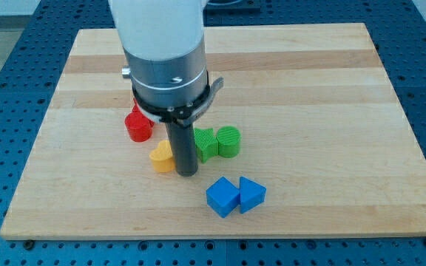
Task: Separate the green blocks from each other
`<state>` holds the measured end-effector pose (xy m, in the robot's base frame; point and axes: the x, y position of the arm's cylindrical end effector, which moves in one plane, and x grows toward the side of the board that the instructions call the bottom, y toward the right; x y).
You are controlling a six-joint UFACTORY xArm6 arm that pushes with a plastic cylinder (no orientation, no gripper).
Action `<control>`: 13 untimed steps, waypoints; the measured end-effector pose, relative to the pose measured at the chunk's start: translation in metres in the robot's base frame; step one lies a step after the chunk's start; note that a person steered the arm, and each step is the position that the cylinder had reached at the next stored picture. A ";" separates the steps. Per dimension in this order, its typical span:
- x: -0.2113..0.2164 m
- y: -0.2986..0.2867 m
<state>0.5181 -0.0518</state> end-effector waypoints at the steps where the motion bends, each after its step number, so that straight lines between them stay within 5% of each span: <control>1: -0.029 0.004; 3: -0.066 0.002; 4: -0.026 0.002; 5: 0.071 0.018; 7: 0.033 0.048; 9: -0.031 0.003; 13: -0.007 0.050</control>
<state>0.5114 -0.0022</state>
